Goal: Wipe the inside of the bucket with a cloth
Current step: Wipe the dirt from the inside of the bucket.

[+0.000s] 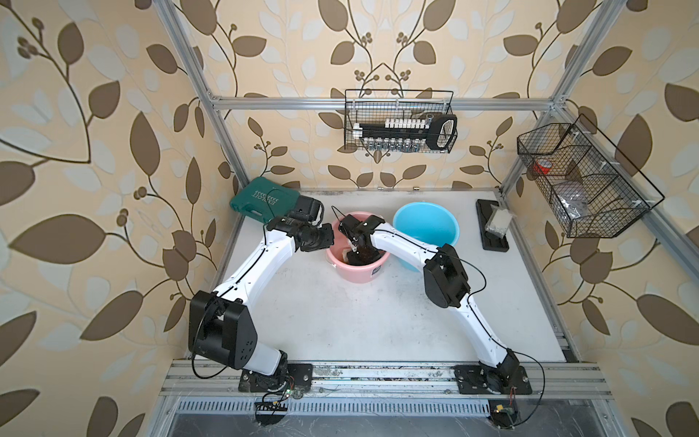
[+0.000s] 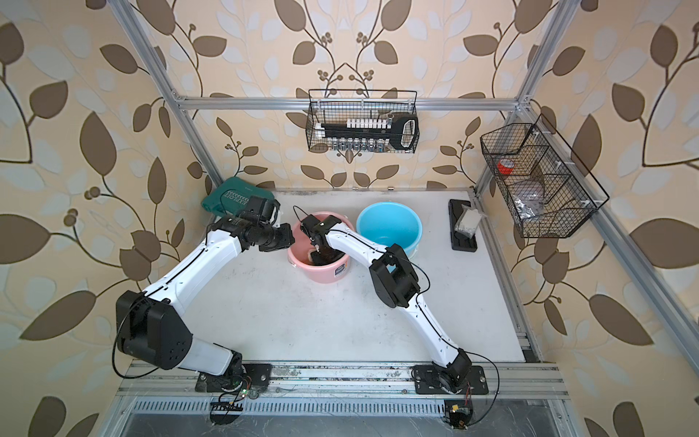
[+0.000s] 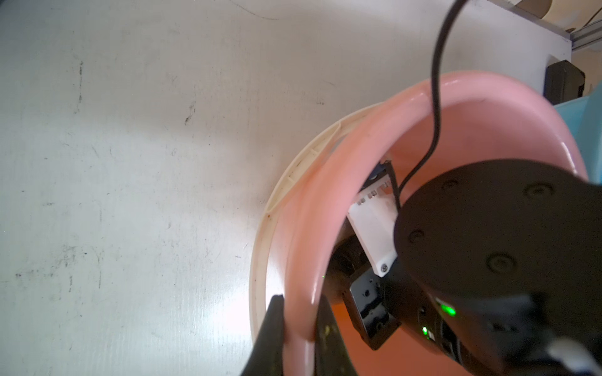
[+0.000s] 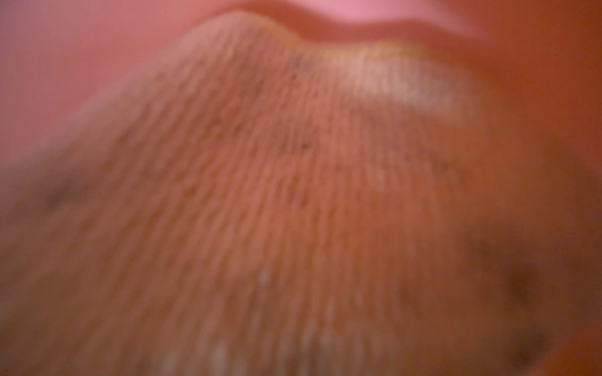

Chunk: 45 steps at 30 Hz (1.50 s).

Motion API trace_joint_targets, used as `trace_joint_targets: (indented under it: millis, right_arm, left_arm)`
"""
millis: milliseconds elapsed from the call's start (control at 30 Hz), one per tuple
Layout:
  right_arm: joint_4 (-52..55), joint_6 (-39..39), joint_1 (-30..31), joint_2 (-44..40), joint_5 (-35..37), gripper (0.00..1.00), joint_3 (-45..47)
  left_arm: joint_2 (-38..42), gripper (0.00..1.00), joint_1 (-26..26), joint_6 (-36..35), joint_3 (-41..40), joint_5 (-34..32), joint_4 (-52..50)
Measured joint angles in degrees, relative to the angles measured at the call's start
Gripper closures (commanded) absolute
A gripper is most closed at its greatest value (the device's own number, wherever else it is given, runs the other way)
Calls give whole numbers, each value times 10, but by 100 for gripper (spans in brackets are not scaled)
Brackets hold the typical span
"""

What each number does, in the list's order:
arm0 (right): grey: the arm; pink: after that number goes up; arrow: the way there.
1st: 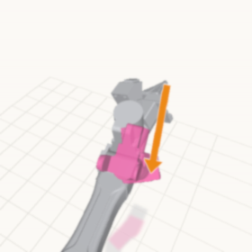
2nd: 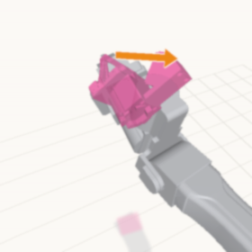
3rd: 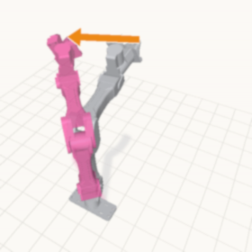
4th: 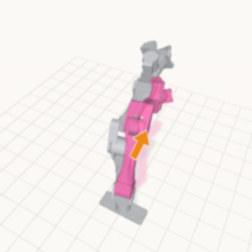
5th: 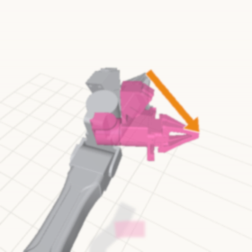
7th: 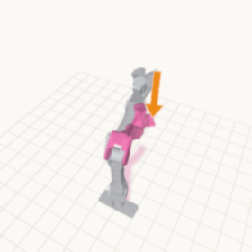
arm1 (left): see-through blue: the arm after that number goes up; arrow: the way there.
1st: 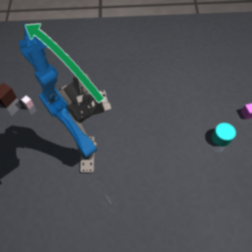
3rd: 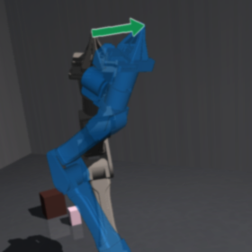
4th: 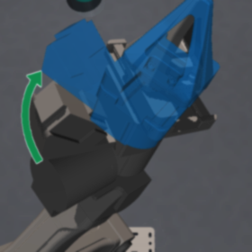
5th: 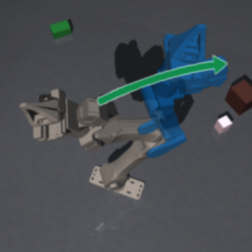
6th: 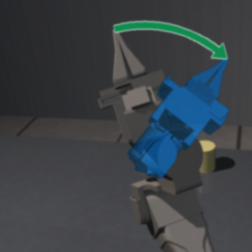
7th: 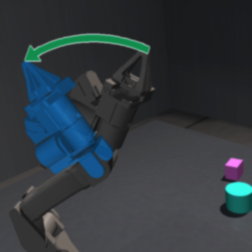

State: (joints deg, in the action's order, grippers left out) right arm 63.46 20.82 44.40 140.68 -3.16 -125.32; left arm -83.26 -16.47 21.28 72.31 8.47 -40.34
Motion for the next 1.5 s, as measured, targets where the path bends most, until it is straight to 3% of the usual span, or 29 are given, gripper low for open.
trace_joint_targets:
  millis: [367,533,667,767,1000,1233,1500]
  right_arm:
    - [-58,-14,-1,-42,-250,100,111]
    - [-102,-27,-14,-125,-301,100,200]
    - [-124,-33,-30,-198,-293,100,223]
    - [-132,-43,-34,-234,-242,100,220]
    - [-92,-72,17,-214,-5,100,148]
    - [-59,-71,50,-195,201,100,142]
    - [-37,-73,50,-194,323,100,142]
  left_arm:
    - [31,100,-28,-15,-30,-48,-3]
    - [53,100,-46,-24,-49,-55,-2]
    - [67,100,-50,-27,-61,-59,-1]
    - [67,100,-50,-28,-63,-63,0]
    - [78,100,-64,-26,-71,-79,6]
    - [81,100,-84,-11,-73,-121,11]
    - [87,100,-84,2,-73,-152,13]
